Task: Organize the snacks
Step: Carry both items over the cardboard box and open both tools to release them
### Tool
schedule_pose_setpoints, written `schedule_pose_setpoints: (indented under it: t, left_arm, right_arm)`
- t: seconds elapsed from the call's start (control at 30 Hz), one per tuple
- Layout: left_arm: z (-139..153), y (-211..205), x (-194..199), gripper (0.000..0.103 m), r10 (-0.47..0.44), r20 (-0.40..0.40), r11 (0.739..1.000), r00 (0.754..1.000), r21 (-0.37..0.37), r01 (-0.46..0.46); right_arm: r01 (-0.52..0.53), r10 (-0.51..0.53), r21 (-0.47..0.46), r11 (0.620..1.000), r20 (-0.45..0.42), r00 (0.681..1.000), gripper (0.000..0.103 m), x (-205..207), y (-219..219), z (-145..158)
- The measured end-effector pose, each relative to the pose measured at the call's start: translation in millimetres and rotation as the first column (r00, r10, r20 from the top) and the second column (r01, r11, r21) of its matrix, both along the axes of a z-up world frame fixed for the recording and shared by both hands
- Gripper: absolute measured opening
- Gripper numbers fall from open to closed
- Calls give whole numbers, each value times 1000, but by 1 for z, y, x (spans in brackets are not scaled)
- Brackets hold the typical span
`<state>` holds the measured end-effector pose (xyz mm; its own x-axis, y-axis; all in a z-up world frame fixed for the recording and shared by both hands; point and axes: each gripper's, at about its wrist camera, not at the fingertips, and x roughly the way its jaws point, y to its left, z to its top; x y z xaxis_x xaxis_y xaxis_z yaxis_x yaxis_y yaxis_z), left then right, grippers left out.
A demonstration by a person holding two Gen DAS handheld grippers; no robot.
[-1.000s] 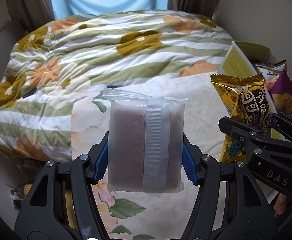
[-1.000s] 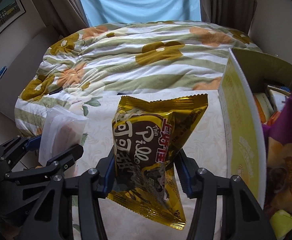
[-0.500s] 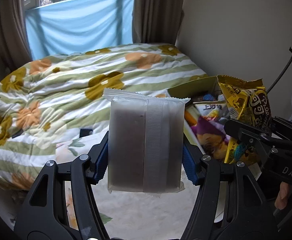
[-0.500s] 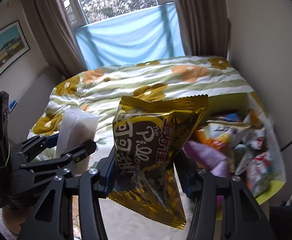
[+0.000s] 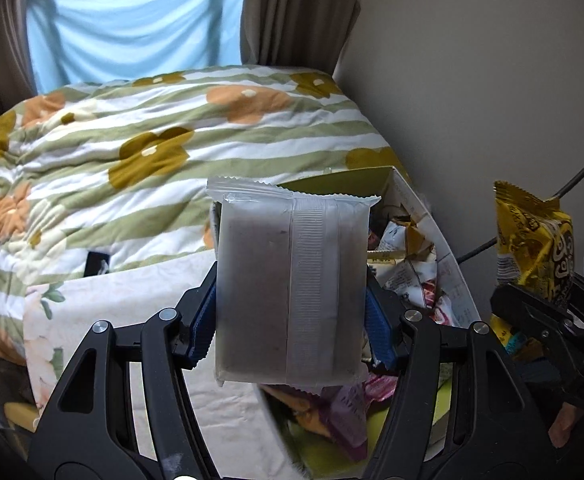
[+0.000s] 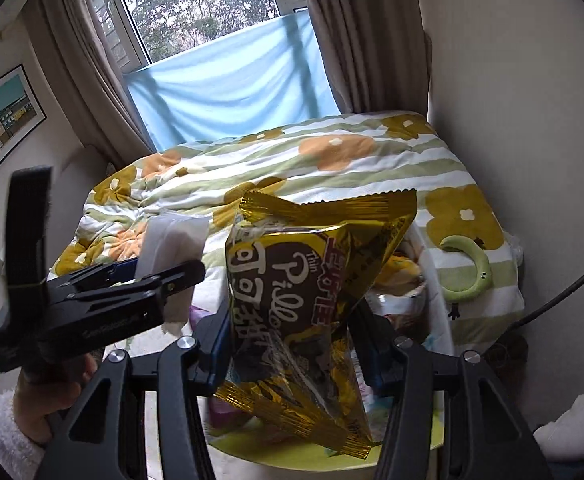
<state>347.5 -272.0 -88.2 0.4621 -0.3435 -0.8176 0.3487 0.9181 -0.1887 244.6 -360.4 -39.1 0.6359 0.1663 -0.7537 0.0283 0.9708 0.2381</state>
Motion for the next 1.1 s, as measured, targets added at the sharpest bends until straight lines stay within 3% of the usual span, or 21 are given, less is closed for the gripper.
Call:
schedule_pose_setpoints:
  t: [0.1,0.17,0.2,0.27,0.43,0.83,0.87,0.93,1.0,1.1]
  left_arm:
    - [-18,-16,19,60,16,-40,1000,999,26,-15]
    - [-27,-22,26,68,34,-60,998,998,48,-31]
    - [-29,-23,27,74,50,-62,997,997,57,-46]
    - [-29,-19,28,103,76,-57,996,995,61,-72]
    - [-13,2,14,103,112,-29,993,993,47,-111]
    - [1,38,-36,103,182,-3,983,983,21,-182]
    - [0,39,-39,103,186,-4,982,983,27,-186]
    - [-2,41,-46,103,199,2,979,980,48,-199]
    - [-4,43,-53,103,216,8,974,976,69,-216]
    - [-8,47,-64,103,232,2,970,973,79,-232]
  right_arm:
    - [-33,33,11,999,-16,999,48,9,-17,-7]
    - [-51,52,23,998,-28,998,48,14,-25,-12]
    - [-62,63,33,998,-36,997,48,17,-28,-16]
    - [-77,79,48,996,-49,996,48,21,-35,-20]
    - [-102,107,84,991,-68,992,48,25,-45,-31]
    - [-156,157,24,988,-56,986,50,31,-29,-28]
    - [-166,167,30,986,-54,984,52,34,-26,-28]
    - [-178,180,23,984,-60,982,68,39,-25,-34]
    - [-175,175,0,985,-66,982,97,38,-23,-37]
    - [-162,159,-53,985,-56,986,102,30,-22,-40]
